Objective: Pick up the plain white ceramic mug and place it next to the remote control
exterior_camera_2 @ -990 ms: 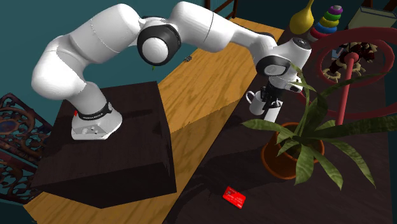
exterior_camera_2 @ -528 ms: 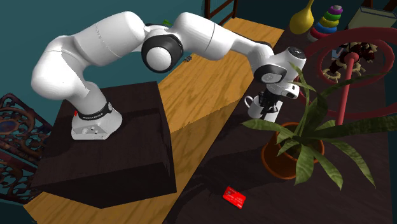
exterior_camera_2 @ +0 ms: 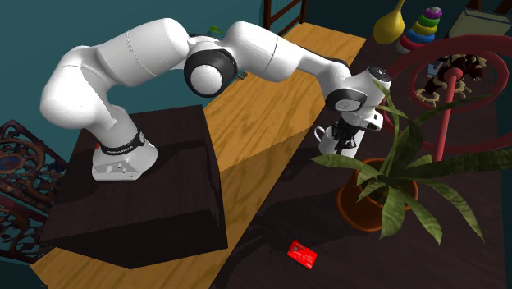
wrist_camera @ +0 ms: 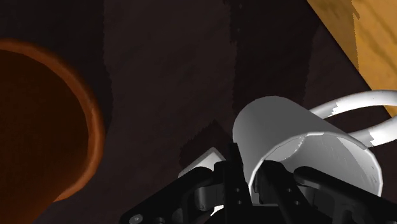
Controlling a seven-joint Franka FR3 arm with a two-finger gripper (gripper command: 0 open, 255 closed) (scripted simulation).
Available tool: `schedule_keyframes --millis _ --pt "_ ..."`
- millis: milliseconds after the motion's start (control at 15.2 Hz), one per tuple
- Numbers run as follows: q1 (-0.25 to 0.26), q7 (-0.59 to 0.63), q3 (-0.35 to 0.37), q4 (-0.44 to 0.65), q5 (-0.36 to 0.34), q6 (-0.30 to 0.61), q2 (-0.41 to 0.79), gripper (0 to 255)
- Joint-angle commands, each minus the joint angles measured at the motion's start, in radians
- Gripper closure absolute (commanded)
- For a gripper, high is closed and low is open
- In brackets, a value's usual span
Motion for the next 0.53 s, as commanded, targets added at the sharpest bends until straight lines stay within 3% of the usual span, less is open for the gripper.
schedule_keyframes --millis 0,66,132,462 --pt "0.0 0.0 0.0 0.0 0.0 0.0 0.0 255" --pt "0.0 0.0 0.0 0.0 0.0 0.0 0.0 255" --pt "0.0 0.0 0.0 0.0 0.0 0.0 0.0 0" --pt "0.0 0.0 0.0 0.0 0.0 0.0 0.0 0"
